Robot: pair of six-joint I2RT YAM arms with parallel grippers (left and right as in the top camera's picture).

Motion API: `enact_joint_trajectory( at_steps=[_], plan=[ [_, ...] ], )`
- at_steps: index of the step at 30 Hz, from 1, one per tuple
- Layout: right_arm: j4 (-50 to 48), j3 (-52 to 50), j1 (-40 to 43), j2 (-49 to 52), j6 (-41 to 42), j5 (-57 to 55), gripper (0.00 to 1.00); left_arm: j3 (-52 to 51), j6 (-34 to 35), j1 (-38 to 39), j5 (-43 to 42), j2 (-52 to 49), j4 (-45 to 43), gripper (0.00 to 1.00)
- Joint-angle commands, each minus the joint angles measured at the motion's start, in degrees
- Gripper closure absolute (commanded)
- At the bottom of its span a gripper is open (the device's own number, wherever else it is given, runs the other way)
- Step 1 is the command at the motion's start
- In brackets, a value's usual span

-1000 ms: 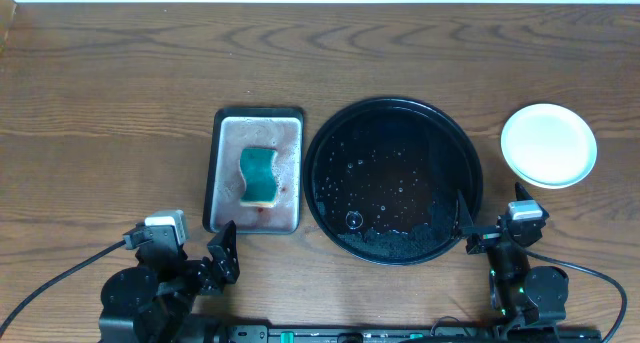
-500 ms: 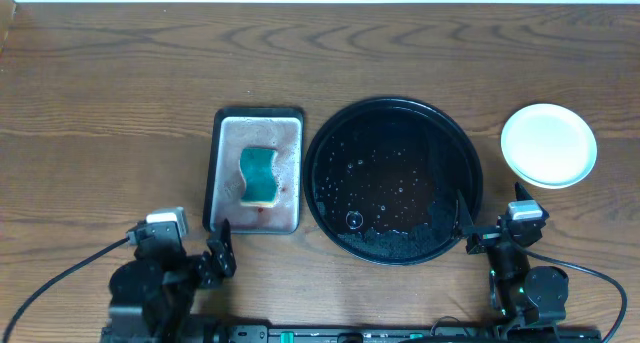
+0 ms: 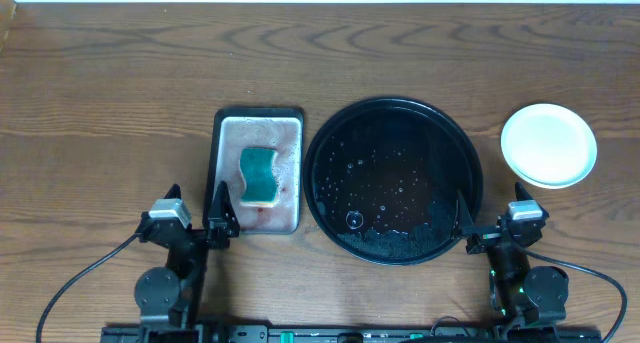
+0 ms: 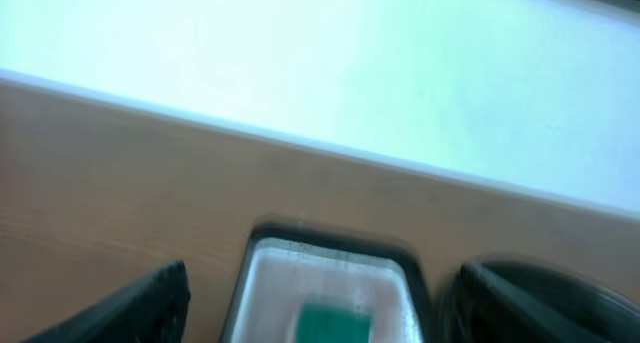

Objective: Clean dirty plates on tray and stack at the side

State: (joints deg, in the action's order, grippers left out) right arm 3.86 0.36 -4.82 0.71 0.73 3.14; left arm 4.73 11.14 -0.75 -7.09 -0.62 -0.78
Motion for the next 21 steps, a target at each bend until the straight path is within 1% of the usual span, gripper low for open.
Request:
enact_joint_trajectory(
  at_steps=[1,6,11,21],
  plan=[
    [0.2,0.0,0.4,-0.4,-0.6,0.1,0.01,-4.7,1.0,-0.3,1.0,0.5,-7.8,0.15],
    [0.2,0.0,0.4,-0.4,-0.6,0.1,0.01,-4.5,0.1,-0.3,2.6,0.5,-5.2,0.15],
    [0.2,0.0,0.4,-0.4,-0.6,0.1,0.01,-4.5,0.1,-0.3,2.3,0.5,4.6,0.15],
    [0.2,0.0,0.4,-0.4,-0.6,0.1,0.01,-4.5,0.1,-0.2,2.0,0.5,4.4,0.15]
  ],
)
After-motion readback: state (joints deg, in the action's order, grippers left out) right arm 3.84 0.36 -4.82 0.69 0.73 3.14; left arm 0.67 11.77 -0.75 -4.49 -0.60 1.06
